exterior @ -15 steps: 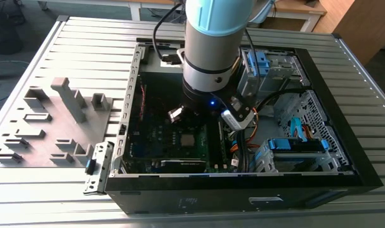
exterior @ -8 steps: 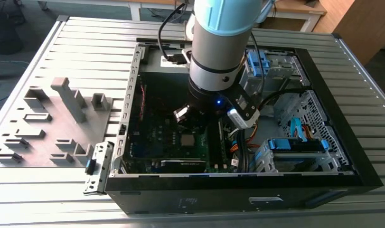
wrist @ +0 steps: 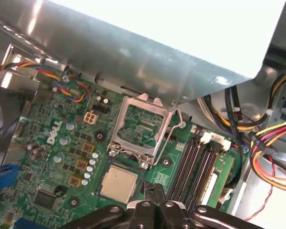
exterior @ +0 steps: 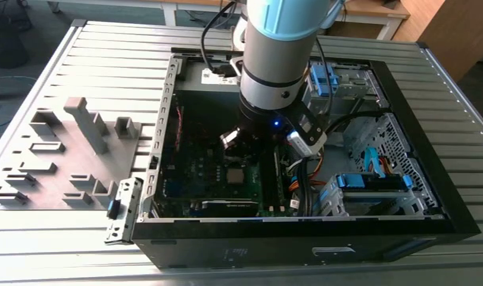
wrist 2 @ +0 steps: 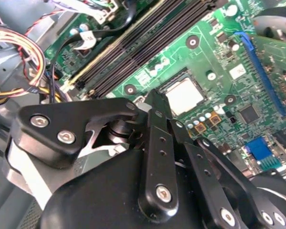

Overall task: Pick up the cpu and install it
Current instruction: 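Close the cpu cover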

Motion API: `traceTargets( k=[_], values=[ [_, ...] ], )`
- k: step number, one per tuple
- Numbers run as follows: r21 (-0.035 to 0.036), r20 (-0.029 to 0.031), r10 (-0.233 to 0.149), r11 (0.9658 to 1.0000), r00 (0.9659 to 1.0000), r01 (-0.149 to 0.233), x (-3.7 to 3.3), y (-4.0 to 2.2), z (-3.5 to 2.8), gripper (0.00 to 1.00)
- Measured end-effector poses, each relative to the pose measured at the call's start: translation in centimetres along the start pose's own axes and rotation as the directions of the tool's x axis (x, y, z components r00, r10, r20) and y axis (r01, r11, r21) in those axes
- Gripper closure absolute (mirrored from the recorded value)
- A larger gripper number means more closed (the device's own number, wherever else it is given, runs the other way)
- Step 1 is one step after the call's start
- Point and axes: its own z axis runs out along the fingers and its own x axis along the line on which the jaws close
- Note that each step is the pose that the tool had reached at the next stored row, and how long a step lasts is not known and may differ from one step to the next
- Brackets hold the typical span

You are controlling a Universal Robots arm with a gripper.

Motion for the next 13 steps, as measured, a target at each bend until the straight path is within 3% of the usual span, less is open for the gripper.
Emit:
traceTargets(
  k=[6,13],
  values=[
    [-0.0014,0.0002,-0.014,0.9999,0.9999,0.014,-0.41,0.24,0.11,0.88],
    [-0.002,-0.0013,-0.075,0.9972,0.9972,0.075,-0.47,0.26,0.34,0.88]
  ],
)
